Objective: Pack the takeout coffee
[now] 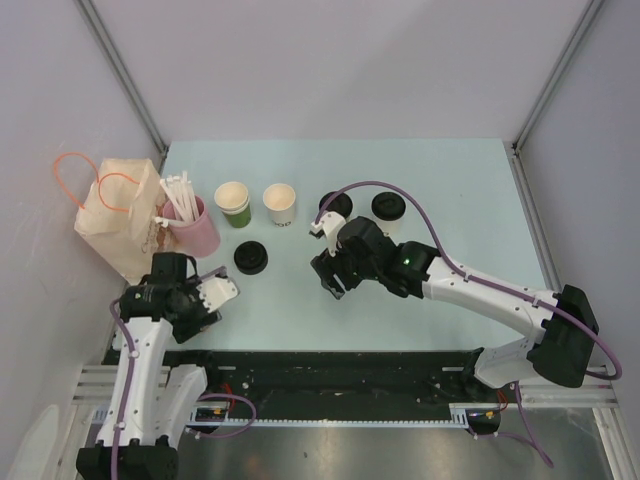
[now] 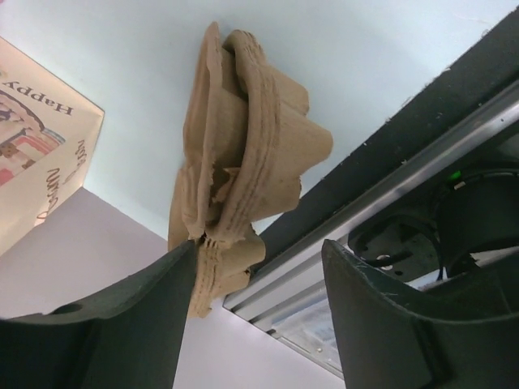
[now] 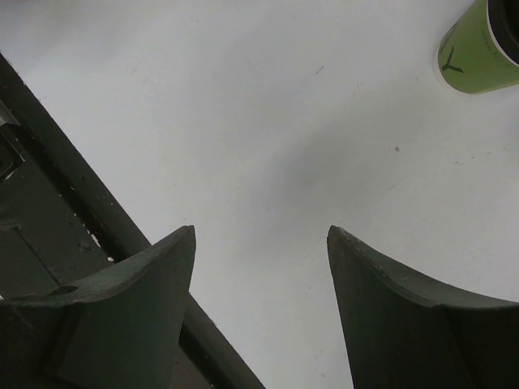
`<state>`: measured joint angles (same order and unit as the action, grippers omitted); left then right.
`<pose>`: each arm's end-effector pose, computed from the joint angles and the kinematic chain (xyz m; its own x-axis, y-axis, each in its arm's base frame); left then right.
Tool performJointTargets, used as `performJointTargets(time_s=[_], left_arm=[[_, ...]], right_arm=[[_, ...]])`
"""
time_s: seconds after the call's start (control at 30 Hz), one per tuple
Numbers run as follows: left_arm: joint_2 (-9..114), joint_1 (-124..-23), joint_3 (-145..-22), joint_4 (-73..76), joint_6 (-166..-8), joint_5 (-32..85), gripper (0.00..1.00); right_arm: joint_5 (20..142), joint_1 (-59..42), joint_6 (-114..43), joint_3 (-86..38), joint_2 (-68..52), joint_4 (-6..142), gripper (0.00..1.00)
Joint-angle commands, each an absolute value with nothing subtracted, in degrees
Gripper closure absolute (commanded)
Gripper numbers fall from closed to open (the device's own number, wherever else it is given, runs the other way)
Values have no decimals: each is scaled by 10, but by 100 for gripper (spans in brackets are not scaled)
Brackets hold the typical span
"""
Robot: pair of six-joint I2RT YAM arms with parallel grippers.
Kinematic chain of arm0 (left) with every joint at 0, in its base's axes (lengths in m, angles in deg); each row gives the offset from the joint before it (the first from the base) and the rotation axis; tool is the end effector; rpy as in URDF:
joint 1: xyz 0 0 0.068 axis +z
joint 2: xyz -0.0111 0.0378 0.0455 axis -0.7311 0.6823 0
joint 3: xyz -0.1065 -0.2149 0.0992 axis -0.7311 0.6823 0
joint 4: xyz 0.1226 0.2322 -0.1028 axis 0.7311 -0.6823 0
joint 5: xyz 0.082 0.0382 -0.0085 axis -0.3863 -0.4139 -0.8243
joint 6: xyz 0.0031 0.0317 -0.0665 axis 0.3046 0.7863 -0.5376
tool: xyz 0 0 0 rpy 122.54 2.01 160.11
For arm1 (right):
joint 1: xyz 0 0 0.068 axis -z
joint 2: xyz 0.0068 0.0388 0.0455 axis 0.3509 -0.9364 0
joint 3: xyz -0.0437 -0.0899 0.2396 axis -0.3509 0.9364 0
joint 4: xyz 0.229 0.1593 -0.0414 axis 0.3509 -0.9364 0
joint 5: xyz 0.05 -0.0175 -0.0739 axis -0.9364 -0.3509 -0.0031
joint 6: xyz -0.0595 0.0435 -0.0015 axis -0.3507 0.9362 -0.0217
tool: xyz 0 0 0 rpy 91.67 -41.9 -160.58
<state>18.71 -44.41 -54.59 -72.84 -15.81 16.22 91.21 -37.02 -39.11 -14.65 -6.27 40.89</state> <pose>0.1427 0.0087 0.2179 -0.5272 0.8395 -0.1313 0.7888 0.5410 0.2919 0.1903 0.2945 0.2699 -0.3912 -0.5186 -0.7603 -0.8065 0.5911 0.0117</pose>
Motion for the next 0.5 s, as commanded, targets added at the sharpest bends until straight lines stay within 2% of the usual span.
performJointTargets(time_s=[0.0,0.07,0.17,0.47], left_arm=[[183,-444,-580,-756,-124,184,29],[196,-443,-593,-750,-112,184,22],[219,-435,-622,-748,-98,185,17],[272,-415,-611,-761,-18,227,13]], right_arm=[[903,-374,-392,-145,-57,422,28],[903,-374,-392,-145,-58,421,28],[902,-374,-395,-145,-62,415,29],[894,-373,-399,-145,-85,400,28]])
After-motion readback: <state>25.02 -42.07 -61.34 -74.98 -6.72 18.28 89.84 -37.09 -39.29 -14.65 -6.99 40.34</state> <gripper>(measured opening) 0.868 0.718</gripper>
